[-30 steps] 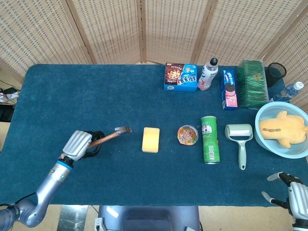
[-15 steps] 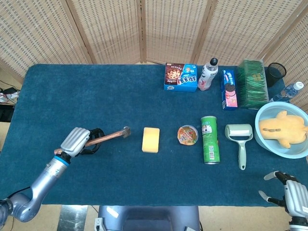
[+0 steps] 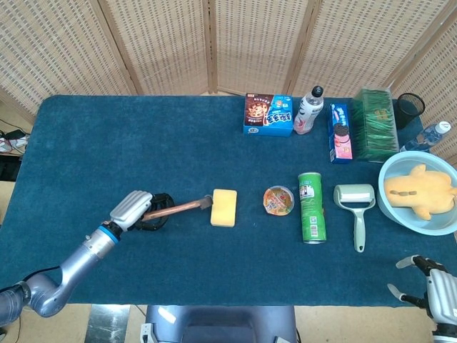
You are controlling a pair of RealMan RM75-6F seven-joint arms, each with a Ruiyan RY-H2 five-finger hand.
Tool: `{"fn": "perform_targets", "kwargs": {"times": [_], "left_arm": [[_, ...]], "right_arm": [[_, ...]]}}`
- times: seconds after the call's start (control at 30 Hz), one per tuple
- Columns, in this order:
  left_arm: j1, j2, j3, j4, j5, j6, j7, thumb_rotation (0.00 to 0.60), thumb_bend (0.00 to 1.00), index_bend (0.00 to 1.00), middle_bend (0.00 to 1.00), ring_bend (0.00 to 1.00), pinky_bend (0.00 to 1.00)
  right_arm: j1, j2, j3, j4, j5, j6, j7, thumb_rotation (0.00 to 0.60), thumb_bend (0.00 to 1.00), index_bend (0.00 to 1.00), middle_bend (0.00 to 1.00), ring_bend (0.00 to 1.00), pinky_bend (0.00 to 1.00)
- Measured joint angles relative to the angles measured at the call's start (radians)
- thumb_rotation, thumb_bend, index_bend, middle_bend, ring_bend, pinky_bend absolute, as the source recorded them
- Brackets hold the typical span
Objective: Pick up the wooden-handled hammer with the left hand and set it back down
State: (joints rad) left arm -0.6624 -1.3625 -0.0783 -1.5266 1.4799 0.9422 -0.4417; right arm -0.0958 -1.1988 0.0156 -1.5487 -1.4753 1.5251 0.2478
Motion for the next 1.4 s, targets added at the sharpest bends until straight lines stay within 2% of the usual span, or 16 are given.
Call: {"fn": "perform_targets", "kwargs": {"times": [0.23,0.47,0.73,0.83,1.03,1.4], "left_arm": [[-0.016,0.021,0.004,-0.023,-0.009,-0.056,-0.165,0.600,0.50,0.71,0.75,0.72,0.80],[-0.063,0.061,0.002,-0.017,-0.010,-0.163,-0.372,0.600,0.50,0.71,0.75,0.72,0.80],[-0.145,0.111,-0.015,-0.037,-0.018,-0.295,-0.467,0.600,0.50,0.71,0.76,0.73,0.81],[-0.176,0.125,-0.025,-0.042,-0.032,-0.334,-0.469,0.600,0.50,0.71,0.76,0.73,0.81],[-0.202,0.115,-0.034,-0.040,-0.093,-0.377,-0.387,0.600,0.50,0.71,0.76,0.74,0.82],[-0.277,0.058,-0.028,0.005,-0.334,-0.520,-0.203,0.600,0.51,0.71,0.77,0.75,0.83]], "right_arm": [[-0.003,0.002,-0.004,-0.010,-0.011,0.007,-0.007,0.600,0.16,0.46,0.44,0.40,0.33],[-0.003,0.000,-0.007,-0.017,-0.019,0.010,-0.016,0.600,0.16,0.46,0.44,0.40,0.33],[-0.003,-0.006,-0.008,-0.015,-0.016,0.006,-0.015,0.600,0.16,0.46,0.44,0.40,0.33],[-0.003,-0.010,-0.007,-0.010,-0.013,0.003,-0.010,0.600,0.16,0.46,0.44,0.40,0.33],[-0.003,-0.014,-0.005,0.003,-0.006,-0.002,0.003,0.600,0.16,0.46,0.44,0.40,0.33],[-0.007,-0.019,-0.003,0.028,0.003,-0.006,0.035,0.600,0.16,0.46,0.44,0.40,0.33]]}}
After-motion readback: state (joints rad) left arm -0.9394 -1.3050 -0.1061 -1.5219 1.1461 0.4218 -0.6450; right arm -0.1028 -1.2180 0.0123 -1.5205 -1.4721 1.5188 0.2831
